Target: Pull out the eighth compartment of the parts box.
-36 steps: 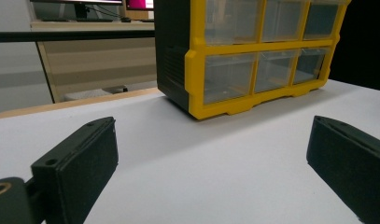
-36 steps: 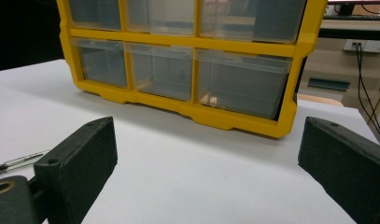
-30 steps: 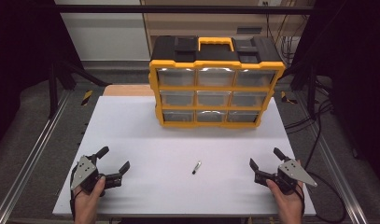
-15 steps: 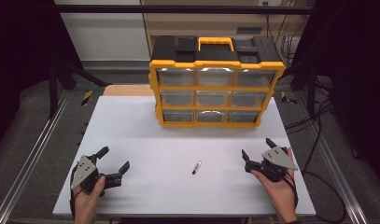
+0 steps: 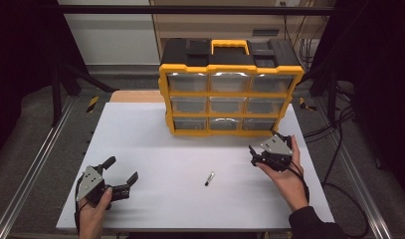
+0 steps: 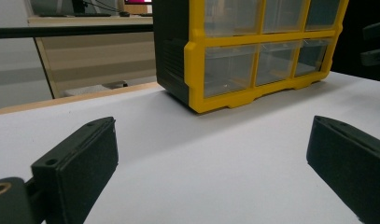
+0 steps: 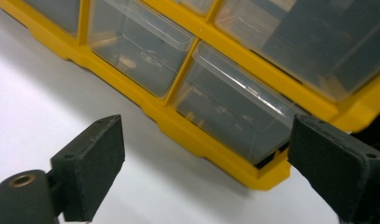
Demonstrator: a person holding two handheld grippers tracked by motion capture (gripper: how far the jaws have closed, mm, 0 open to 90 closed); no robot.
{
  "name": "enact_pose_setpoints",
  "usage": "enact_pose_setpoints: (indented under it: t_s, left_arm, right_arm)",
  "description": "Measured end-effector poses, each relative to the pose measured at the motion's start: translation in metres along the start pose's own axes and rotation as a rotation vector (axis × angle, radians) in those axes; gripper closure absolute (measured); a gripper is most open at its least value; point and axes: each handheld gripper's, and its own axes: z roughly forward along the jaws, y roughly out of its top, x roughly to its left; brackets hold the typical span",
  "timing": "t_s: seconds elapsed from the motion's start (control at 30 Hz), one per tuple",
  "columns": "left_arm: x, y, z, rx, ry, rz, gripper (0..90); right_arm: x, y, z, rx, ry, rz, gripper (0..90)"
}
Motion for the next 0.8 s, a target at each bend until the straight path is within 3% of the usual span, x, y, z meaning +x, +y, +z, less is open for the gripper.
enact_pose_setpoints:
  t_s: [0.17, 0.6, 0.8]
  left_arm:
    - [0.0, 0.0, 0.0, 0.002, -0.001, 0.003, 2.0]
    - [0.001, 0.0, -0.001, 0.007, 0.002, 0.006, 2.4]
    - [0.001, 0.0, -0.001, 0.01, 0.008, 0.007, 2.4]
  right_arm:
    - [0.004, 0.006, 0.013, 0.02, -0.018, -0.059, 19.7]
    - [0.028, 0.03, 0.041, 0.007, -0.112, -0.318, 38.6]
    - [0.033, 0.031, 0.056, 0.0, -0.168, -0.376, 45.3]
